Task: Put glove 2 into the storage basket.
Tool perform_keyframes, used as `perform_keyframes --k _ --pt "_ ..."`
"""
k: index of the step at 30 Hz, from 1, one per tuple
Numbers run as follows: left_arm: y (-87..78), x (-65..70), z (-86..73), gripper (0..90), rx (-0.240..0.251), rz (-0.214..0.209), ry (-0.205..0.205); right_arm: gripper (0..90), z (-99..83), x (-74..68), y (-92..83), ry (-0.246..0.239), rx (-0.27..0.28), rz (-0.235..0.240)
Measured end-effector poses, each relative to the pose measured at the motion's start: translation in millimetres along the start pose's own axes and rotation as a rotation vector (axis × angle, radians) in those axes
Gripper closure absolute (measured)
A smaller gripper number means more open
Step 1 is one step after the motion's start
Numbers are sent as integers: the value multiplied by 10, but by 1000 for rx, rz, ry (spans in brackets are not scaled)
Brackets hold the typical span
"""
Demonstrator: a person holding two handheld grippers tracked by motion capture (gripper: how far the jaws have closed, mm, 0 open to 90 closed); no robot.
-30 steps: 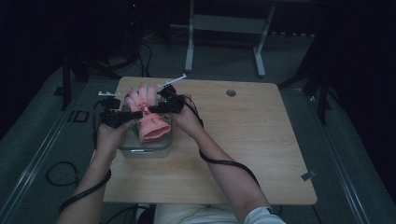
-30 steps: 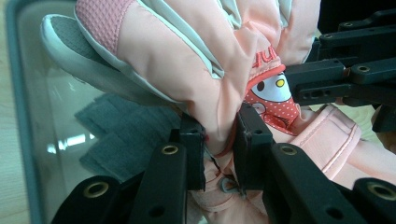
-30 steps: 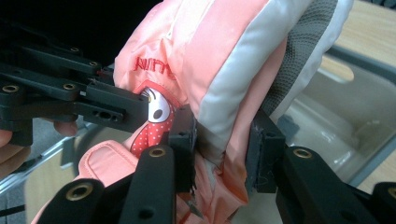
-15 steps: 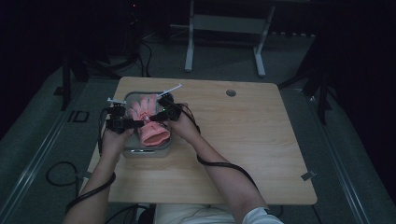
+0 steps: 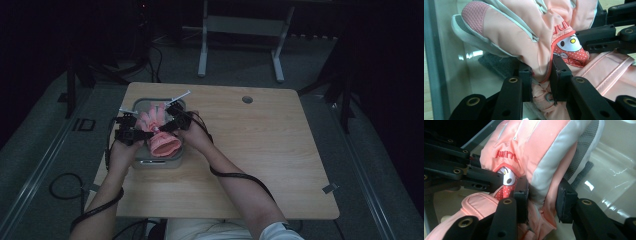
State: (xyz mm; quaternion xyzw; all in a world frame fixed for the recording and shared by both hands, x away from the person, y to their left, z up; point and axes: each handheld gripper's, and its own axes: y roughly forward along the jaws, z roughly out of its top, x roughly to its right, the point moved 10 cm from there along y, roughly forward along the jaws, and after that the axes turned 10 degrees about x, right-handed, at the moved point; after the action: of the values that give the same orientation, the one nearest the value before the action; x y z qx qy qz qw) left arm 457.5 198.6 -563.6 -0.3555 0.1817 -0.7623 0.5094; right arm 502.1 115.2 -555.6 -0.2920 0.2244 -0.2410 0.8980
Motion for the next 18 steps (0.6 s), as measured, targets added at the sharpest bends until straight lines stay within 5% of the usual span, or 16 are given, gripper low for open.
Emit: perform_keyframes --k 5,12,18 --pt "12 -45 -3 688 3 -10 -35 572 30 27 14 -10 26 -23" --pt "19 -52 71 494 36 94 69 519 63 110 -60 9 41 -39" --pt "-20 -43 134 449 52 99 72 479 141 125 -186 -11 75 -38"
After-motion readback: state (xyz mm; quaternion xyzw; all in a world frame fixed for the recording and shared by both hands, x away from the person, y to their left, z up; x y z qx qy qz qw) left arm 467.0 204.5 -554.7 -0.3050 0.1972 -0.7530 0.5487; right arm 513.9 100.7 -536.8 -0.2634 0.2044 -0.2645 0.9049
